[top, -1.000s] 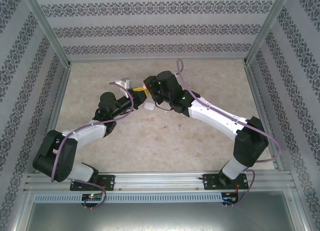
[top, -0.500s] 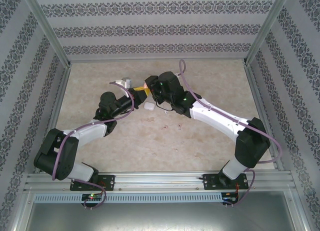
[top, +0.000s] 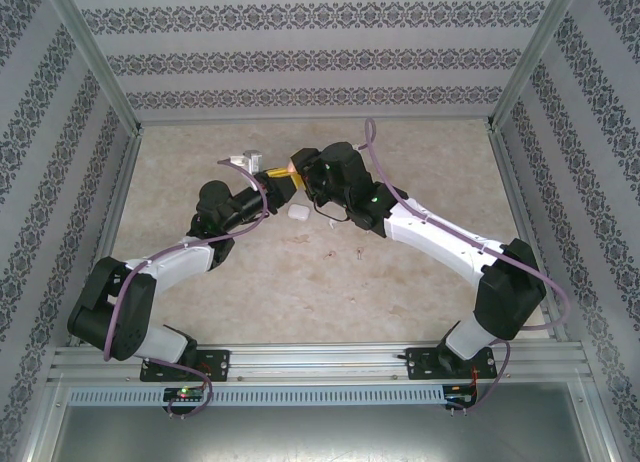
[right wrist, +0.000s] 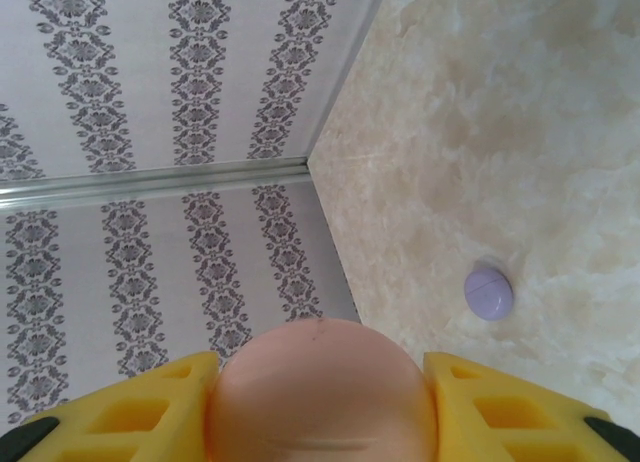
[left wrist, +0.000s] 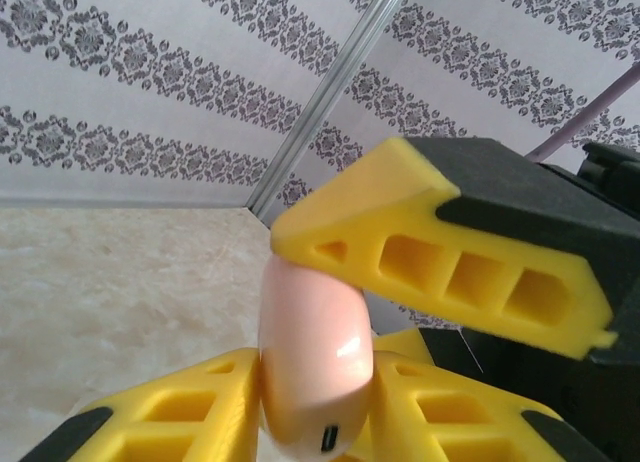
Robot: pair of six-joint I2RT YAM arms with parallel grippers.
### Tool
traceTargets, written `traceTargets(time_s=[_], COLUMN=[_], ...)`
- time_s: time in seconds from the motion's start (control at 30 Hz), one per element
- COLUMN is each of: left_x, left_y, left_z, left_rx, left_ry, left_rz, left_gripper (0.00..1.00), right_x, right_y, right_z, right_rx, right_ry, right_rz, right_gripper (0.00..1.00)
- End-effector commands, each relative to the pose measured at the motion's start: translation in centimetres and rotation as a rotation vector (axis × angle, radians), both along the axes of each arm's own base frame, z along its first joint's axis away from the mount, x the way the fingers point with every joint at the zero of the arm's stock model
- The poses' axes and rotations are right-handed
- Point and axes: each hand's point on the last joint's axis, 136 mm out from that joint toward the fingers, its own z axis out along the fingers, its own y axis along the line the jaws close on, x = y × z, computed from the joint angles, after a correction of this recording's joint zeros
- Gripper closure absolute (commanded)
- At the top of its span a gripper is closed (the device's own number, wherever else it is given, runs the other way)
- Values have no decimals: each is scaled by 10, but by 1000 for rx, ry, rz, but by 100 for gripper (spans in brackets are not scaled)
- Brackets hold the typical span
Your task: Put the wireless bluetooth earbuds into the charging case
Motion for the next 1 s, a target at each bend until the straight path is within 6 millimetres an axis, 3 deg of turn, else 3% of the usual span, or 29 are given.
traceTargets(time_s=[0.0, 0.17, 0.37, 0.47, 0.57, 0.63, 0.67, 0.77, 0.87, 0.97], left_x=[-20, -21, -21, -22, -22, -23, -23, -22, -21, -21], left_y=[-11, -13, -14, -14, -14, -13, -13, -13, -13, -12], left_z=[58, 59, 56, 57, 56, 56, 56, 49, 40, 32], left_rx=[-61, -54, -54, -57, -60, -63, -62, -52, -30, -9], left_ry=[-177, -184, -182, -182, -175, -169, -164, -139, -107, -79], left_rz=[-86, -102, -109, -111, -112, -111, -110, -107, -119, -141], left_gripper=[67, 67, 92, 100, 100, 100, 100, 100, 100, 100], right_x=[-13, -15, -16, -15, -15, -13, -12, -4, -5, -12], right_y=[11, 10, 10, 9, 9, 8, 7, -6, -31, -59], right_z=[2, 3, 5, 5, 6, 7, 9, 21, 29, 24], right_rx=[36, 38, 42, 43, 46, 48, 49, 36, -17, -90], right_ry=[14, 12, 6, 5, 2, -3, -15, -77, -130, -160], right_rz=[71, 71, 71, 68, 67, 65, 61, 34, -2, -13], right_gripper=[64, 64, 64, 64, 64, 58, 48, 31, 27, 27])
